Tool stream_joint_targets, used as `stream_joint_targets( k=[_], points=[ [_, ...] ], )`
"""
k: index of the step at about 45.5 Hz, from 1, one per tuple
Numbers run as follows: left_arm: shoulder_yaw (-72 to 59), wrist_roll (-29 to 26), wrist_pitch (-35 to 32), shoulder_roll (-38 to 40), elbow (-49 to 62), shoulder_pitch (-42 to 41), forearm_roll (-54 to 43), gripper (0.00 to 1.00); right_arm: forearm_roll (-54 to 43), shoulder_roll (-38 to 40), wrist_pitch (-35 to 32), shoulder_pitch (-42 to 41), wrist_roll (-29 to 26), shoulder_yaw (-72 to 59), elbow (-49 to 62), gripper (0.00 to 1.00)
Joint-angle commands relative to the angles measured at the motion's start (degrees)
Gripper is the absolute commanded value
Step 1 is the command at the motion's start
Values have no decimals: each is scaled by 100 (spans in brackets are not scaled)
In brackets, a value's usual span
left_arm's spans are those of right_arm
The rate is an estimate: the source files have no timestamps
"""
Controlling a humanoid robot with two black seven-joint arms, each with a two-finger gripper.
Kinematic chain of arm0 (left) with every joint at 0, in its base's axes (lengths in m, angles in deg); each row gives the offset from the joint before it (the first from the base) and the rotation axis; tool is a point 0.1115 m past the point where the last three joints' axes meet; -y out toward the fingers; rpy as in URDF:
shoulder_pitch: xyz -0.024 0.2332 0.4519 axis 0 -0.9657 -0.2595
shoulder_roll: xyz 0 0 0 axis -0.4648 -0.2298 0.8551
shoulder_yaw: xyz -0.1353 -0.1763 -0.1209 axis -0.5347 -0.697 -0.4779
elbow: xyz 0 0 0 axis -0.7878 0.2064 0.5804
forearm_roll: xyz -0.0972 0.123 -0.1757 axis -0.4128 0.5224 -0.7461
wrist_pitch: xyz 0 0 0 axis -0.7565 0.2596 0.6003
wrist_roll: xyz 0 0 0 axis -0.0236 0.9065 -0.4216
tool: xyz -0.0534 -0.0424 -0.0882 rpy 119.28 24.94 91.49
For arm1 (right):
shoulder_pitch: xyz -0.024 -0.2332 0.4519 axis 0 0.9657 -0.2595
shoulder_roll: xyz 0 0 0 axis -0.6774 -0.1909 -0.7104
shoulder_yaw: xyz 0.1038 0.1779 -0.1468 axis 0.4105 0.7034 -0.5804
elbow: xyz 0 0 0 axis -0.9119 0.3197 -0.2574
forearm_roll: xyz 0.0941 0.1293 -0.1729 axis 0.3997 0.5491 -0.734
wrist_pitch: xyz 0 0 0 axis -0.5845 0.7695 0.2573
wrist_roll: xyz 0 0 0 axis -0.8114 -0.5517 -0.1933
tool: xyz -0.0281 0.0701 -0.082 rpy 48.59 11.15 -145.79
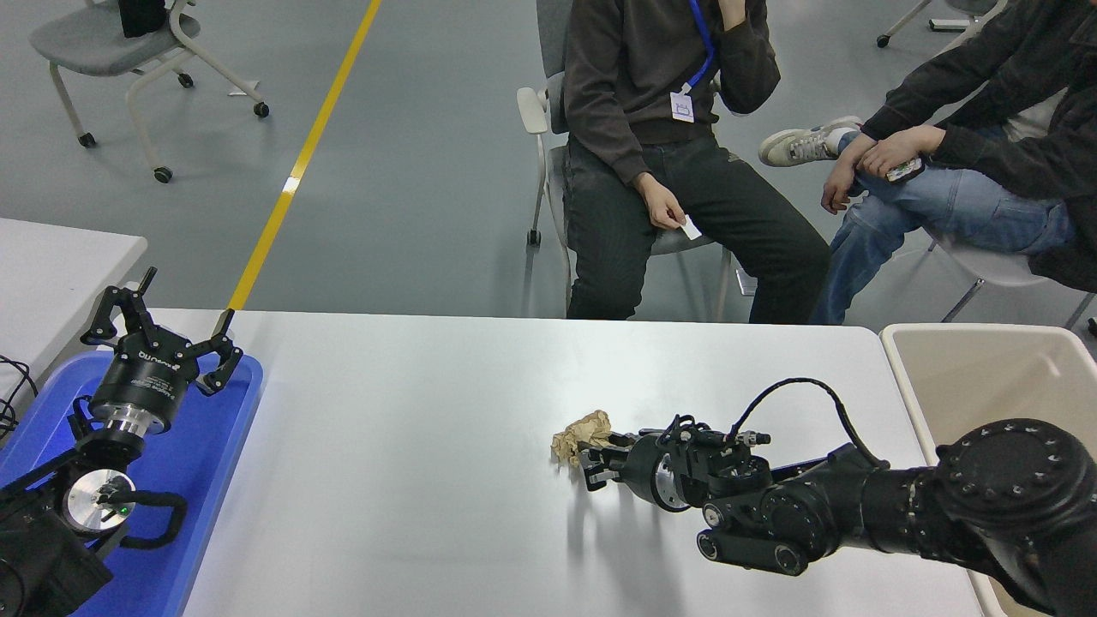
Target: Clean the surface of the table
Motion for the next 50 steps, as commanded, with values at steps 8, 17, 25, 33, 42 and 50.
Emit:
stream_joint_targets(
  k=[8,17,25,33,42,50],
  points=[
    [8,0,0,0,0,3,-1,100,85,0,-53,-51,15,-34,-28,0],
    [-1,0,0,0,0,3,-1,100,436,0,-194,-393,86,98,-441,0],
    [-1,0,0,0,0,3,-1,100,551,0,-290,-789,86,256,-889,0],
    [-1,0,0,0,0,-6,-1,100,717,0,-755,-1325,86,432,-1320,0],
    [-1,0,0,0,0,3,7,100,885,430,-1257,-1668,77,731,-1680,0],
    [-1,0,0,0,0,3,7,100,902,860,-1284,-2037,77,687,-2111,0]
  ],
)
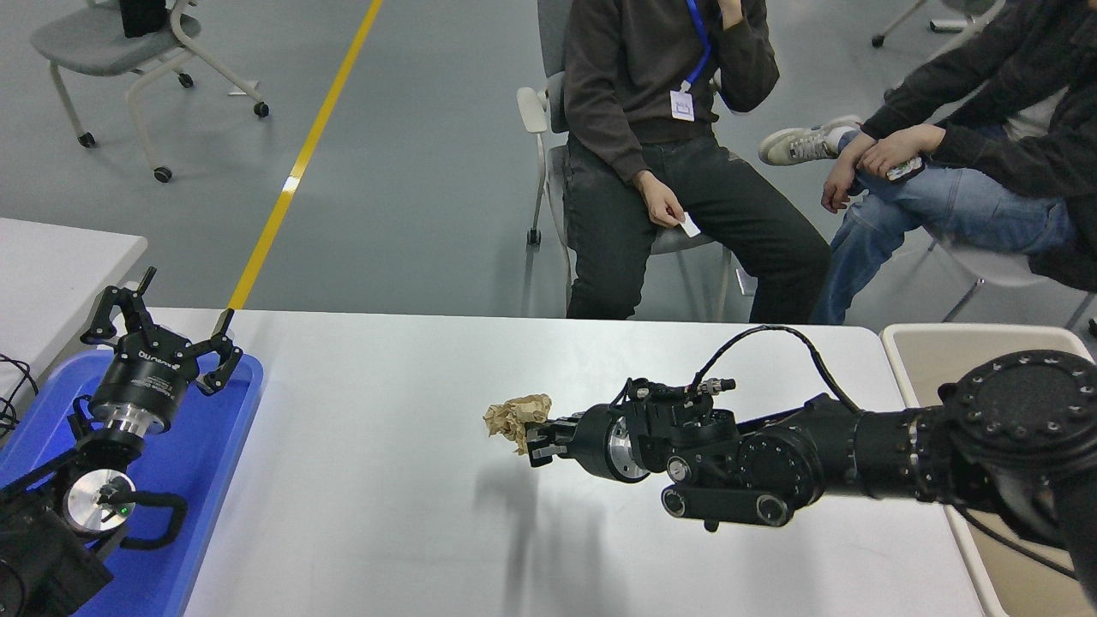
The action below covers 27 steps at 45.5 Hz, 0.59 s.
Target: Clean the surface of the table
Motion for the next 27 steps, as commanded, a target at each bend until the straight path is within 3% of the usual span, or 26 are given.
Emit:
stream_joint_targets(
  k=[1,27],
  points=[
    [0,0,0,0,0,-2,6,100,114,567,-237,-519,-1,106,-584,0],
    [0,0,0,0,0,-2,-3,100,808,2421,-870,-1724,0,194,-1991,0]
  ],
)
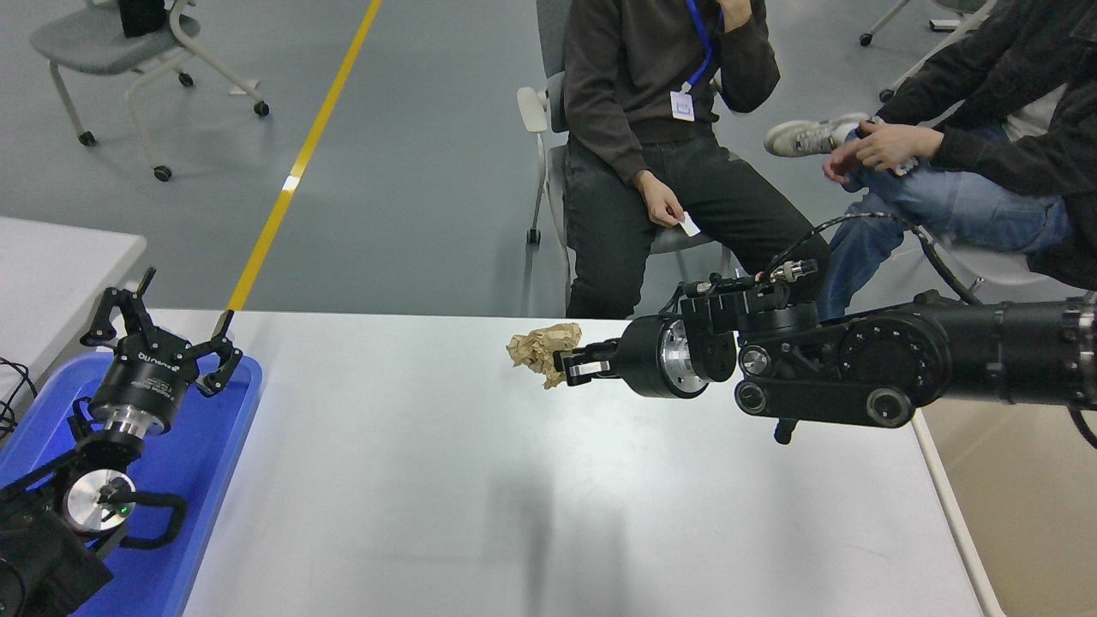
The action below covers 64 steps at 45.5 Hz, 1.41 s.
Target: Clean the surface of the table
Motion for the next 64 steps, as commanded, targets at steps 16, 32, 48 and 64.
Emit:
stream_joint_targets(
  k=[16,32,48,64],
  points=[
    [-4,0,0,0,0,-4,-2,100,347,1955,-498,-428,-2,354,-741,0],
    [5,0,0,0,0,-4,-2,100,338,3318,-947,-209,7,811,-838,0],
    [5,0,0,0,0,-4,-2,100,347,4680,-938,503,130,1180,-838,0],
    [5,0,0,0,0,-4,-2,100,953,5735,-929,1092,235,1453,-698,0]
  ],
)
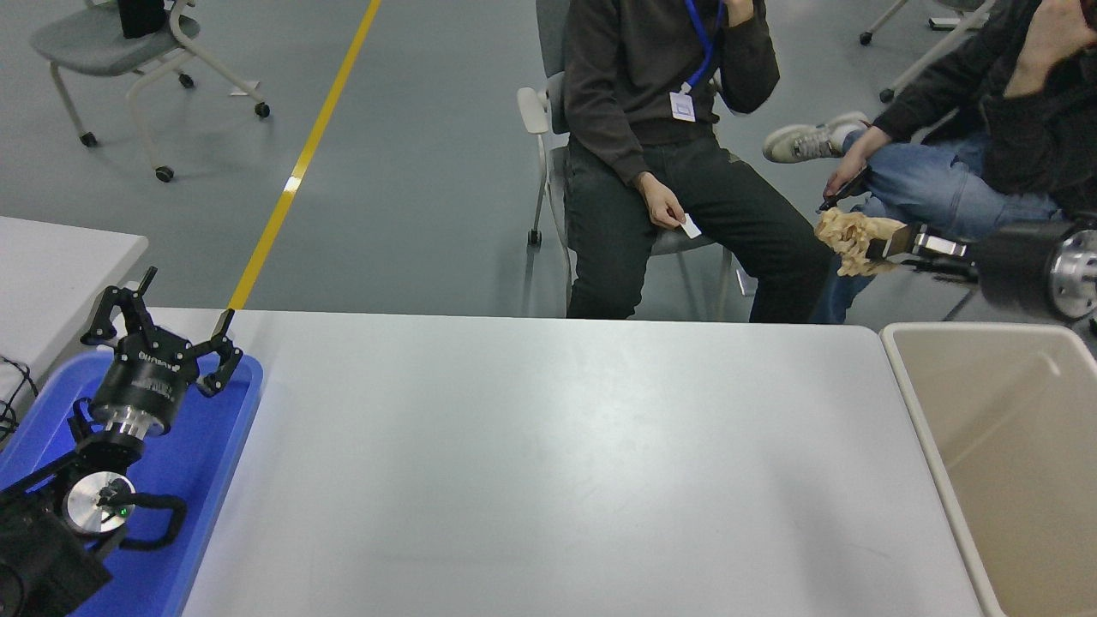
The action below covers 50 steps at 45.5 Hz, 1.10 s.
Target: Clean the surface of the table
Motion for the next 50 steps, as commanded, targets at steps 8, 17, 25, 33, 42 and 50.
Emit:
stream_joint_targets(
  k=[8,17,25,33,42,50],
  points=[
    [0,0,0,0,0,0,-1,100,604,907,67,524,219,150,368,0],
    [0,0,0,0,0,0,-1,100,1272,889,102,840,281,132,843,0],
    [0,0,0,0,0,0,-1,100,1799,784,181,1113,351,132,1317,0],
    [0,0,0,0,0,0,-1,100,2221,564,234,1561,465,150,1827,0],
    [0,0,0,0,0,0,-1,100,2846,-24,418,2317,465,176,2504,0],
    [0,0,0,0,0,0,-1,100,3039,-543,453,2774,465,282,3066,0]
  ],
)
